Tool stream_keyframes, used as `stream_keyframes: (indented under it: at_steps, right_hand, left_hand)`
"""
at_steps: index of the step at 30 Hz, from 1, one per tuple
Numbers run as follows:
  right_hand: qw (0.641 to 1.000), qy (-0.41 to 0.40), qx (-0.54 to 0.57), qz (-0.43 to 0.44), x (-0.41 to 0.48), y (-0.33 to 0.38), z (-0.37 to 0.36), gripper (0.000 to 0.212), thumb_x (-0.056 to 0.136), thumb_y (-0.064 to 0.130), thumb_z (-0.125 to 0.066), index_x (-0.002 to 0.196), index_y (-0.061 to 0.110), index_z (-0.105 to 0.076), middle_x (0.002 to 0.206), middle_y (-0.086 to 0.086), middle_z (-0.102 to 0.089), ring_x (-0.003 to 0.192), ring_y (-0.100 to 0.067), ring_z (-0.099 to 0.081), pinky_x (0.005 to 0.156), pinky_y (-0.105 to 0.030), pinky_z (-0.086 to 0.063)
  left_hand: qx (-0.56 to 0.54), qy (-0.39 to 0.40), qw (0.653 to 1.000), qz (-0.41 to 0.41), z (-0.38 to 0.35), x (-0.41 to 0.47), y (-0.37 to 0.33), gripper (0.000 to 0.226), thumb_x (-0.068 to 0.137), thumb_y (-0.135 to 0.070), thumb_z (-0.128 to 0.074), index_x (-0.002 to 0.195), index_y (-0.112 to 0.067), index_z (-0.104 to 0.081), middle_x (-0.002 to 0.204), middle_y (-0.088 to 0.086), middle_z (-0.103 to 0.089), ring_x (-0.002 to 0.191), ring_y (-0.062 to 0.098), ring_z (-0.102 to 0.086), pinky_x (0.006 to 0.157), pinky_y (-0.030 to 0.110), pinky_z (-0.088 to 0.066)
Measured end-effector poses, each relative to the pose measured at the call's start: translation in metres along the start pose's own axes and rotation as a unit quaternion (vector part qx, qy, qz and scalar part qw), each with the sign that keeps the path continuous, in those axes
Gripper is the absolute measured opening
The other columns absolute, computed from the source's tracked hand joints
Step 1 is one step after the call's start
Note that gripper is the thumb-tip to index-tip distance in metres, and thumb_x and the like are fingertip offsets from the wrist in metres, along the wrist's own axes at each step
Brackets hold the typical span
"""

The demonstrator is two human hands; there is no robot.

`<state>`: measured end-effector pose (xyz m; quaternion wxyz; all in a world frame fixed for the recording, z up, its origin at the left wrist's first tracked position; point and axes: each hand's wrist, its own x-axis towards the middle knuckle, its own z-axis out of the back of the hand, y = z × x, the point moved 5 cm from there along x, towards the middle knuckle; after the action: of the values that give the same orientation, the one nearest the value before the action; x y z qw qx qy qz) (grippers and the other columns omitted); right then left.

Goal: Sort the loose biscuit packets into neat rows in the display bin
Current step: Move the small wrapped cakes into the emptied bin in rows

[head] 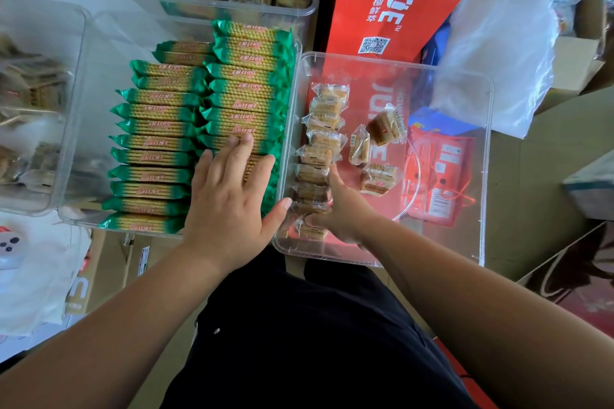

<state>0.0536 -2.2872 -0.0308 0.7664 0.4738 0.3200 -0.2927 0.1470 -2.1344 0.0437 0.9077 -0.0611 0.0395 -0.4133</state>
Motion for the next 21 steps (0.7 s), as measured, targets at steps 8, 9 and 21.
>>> stream_keyframes:
  at_steps: [8, 9, 21]
  right_hand:
    - [0.996, 0.008, -0.082, -0.029, -0.001, 0.007, 0.006, 0.128, 0.080, 0.044, -0.082, 0.158, 0.009, 0.013, 0.126, -0.014, -0.064, 0.100, -0.024, -0.066, 0.084, -0.029, -0.055]
    - [0.990, -0.012, -0.138, -0.033, -0.001, 0.009, 0.011, 0.123, 0.074, 0.057, -0.080, 0.158, 0.006, -0.007, 0.111, -0.010, -0.068, 0.088, -0.020, -0.067, 0.076, -0.031, -0.059]
    - [0.933, -0.282, -0.222, 0.007, 0.030, 0.020, 0.079, 0.034, 0.091, 0.054, -0.058, 0.095, 0.022, -0.067, 0.103, 0.001, -0.067, 0.131, -0.032, -0.039, 0.111, -0.048, -0.029]
  left_hand:
    - [0.017, -0.006, 1.000, -0.012, 0.003, 0.004, 0.001, 0.056, 0.092, -0.047, -0.056, 0.129, -0.005, -0.062, 0.144, 0.028, -0.049, 0.131, 0.048, -0.046, 0.108, 0.062, -0.036]
    - [0.015, -0.015, 1.000, -0.017, 0.006, 0.006, 0.002, 0.053, 0.092, -0.047, -0.058, 0.125, -0.006, -0.063, 0.140, 0.027, -0.052, 0.128, 0.047, -0.048, 0.104, 0.059, -0.037]
    - [-0.005, -0.039, 0.999, -0.018, 0.018, 0.028, 0.014, 0.053, 0.092, -0.053, -0.054, 0.125, -0.012, -0.062, 0.137, 0.019, -0.054, 0.118, 0.044, -0.050, 0.094, 0.054, -0.039]
